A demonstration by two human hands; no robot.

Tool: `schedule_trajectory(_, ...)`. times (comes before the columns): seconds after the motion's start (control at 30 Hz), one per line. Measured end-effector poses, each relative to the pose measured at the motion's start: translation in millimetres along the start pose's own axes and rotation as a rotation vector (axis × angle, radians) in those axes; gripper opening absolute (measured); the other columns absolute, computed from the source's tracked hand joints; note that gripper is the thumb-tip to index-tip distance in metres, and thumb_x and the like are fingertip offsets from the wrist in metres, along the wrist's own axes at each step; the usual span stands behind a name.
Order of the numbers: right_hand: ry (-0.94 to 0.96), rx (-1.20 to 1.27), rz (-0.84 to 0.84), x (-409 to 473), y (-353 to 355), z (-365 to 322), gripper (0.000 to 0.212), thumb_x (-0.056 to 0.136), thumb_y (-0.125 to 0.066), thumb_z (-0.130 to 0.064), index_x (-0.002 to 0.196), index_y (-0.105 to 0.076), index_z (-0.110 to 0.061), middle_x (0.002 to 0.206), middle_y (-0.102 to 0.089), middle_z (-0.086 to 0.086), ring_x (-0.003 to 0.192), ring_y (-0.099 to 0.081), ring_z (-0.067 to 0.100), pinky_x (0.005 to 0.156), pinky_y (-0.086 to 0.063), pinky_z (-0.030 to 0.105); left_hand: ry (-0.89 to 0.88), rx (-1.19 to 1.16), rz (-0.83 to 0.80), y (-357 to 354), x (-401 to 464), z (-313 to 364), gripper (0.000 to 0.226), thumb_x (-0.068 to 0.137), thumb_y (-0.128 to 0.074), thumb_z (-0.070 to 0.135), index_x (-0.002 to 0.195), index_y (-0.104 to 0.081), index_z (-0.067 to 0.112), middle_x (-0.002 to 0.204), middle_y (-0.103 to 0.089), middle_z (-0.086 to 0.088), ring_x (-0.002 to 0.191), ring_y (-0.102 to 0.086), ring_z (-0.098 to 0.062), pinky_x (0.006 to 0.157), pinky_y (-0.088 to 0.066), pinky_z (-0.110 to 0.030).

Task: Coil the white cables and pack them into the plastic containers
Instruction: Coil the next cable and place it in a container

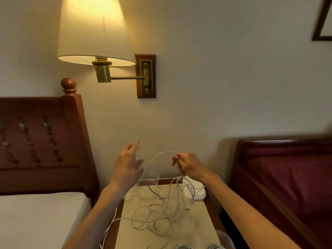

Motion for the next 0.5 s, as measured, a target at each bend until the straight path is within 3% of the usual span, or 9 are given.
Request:
schedule_trajectory(0.07,0.081,-0.077,-0.04,3,-2,-21,0.032,0.103,-0.043,-0.024,0.077,-0.062,-0.023,0.059,-0.053,-0.009,0.052,-0.05,0.005,0.06,-0.045,0.026,-0.241,-0.168,-0.05,-4,1,33,0.067,0.093,-0.06,0.009,0.151,-0.029,0.019,0.145,-0.047,-0.003,0.109,-0.059,-0.032,0.1,-0.046,-0.037)
schedule_trajectory(0.13,0.142,-0.072,-0.018,4,3,-32,0.03,0.103,-0.044,-0.018,0.08,-0.062,-0.021,0.06,-0.053,-0.01,0.053,-0.052,0.007,0.059,-0.048,0.028,-0.313,-0.155,-0.197,-16,4,47,0.05,0.097,-0.054,0.014,0.145,-0.041,0.018,0.131,-0.06,-0.004,0.104,-0.063,-0.021,0.094,-0.048,-0.035)
schedule_trajectory(0.2,0.163,-0.037,0.011,1,9,-32,0.027,0.102,-0.044,-0.013,0.085,-0.065,-0.014,0.062,-0.053,-0.007,0.053,-0.051,0.008,0.055,-0.052,0.027,-0.32,-0.168,-0.238,-19,6,46,0.015,0.097,-0.056,0.017,0.107,-0.068,0.016,0.09,-0.071,-0.001,0.074,-0.063,-0.005,0.069,-0.048,-0.028)
schedule_trajectory(0.23,0.156,-0.011,0.011,-2,10,-29,0.027,0.102,-0.045,-0.014,0.085,-0.065,-0.013,0.062,-0.052,-0.005,0.053,-0.05,0.007,0.054,-0.052,0.026,-0.343,-0.193,-0.211,-16,7,45,0.013,0.096,-0.058,0.016,0.09,-0.07,0.016,0.074,-0.066,0.006,0.063,-0.059,-0.001,0.062,-0.045,-0.021)
schedule_trajectory(0.33,0.078,0.085,-0.023,-13,-3,-6,0.029,0.102,-0.046,-0.021,0.079,-0.063,-0.016,0.062,-0.055,0.0,0.056,-0.055,0.011,0.058,-0.053,0.024,-0.393,-0.196,0.045,10,15,48,0.018,0.093,-0.06,0.005,0.081,-0.071,0.014,0.069,-0.057,0.022,0.063,-0.054,0.011,0.063,-0.037,-0.003)
schedule_trajectory(0.5,-0.127,0.233,-0.028,-34,-23,57,0.031,0.104,-0.039,-0.014,0.081,-0.059,-0.01,0.057,-0.052,-0.004,0.056,-0.055,0.014,0.07,-0.052,0.038,-0.429,-0.169,0.482,93,22,50,0.015,0.096,-0.057,0.01,0.097,-0.071,0.011,0.085,-0.06,0.01,0.073,-0.052,0.015,0.071,-0.036,-0.001)
Point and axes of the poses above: each hand's wrist, its own x-axis towards the middle knuckle, its own y-axis out of the back of the hand, z = x × y, the point moved 4 cm from there along x, towards the middle knuckle
